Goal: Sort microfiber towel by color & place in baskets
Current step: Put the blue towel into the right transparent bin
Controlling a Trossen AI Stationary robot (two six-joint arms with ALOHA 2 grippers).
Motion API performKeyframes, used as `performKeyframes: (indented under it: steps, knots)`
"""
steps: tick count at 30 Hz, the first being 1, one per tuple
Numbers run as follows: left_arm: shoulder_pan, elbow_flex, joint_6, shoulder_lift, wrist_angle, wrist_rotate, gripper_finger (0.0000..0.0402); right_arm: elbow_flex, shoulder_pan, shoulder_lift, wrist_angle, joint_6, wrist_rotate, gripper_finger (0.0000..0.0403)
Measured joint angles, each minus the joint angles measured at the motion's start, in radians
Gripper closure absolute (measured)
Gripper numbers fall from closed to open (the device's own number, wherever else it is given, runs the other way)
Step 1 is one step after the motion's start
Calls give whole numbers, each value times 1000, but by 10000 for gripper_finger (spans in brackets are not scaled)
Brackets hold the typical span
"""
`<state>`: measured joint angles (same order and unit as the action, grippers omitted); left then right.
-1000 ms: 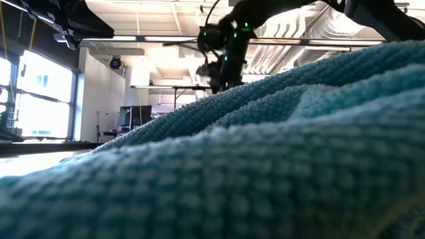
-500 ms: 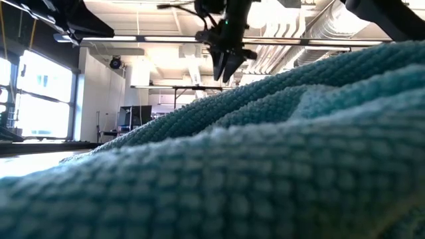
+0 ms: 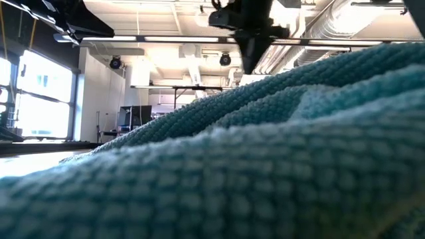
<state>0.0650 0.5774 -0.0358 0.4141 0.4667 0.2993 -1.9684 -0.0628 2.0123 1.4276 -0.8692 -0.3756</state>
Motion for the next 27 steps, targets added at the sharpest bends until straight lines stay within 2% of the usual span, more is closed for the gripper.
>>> performKeyframes:
  steps: [2,7,15,21,27]
  knots:
    - [0,0,-31,0,0,0,351,83,-55,-37,-14,-101,-8,398]
    - [0,0,-57,0,0,0,351,300,-178,-153,-104,-356,-9,400]
    - [0,0,-57,0,-6,0,351,645,-277,-388,-270,-572,-55,402]
    - [0,0,-23,0,-69,0,351,827,-302,-584,-217,-696,-64,402]
    - [0,0,4,0,-137,1,351,950,-304,-755,-120,-788,-59,401]
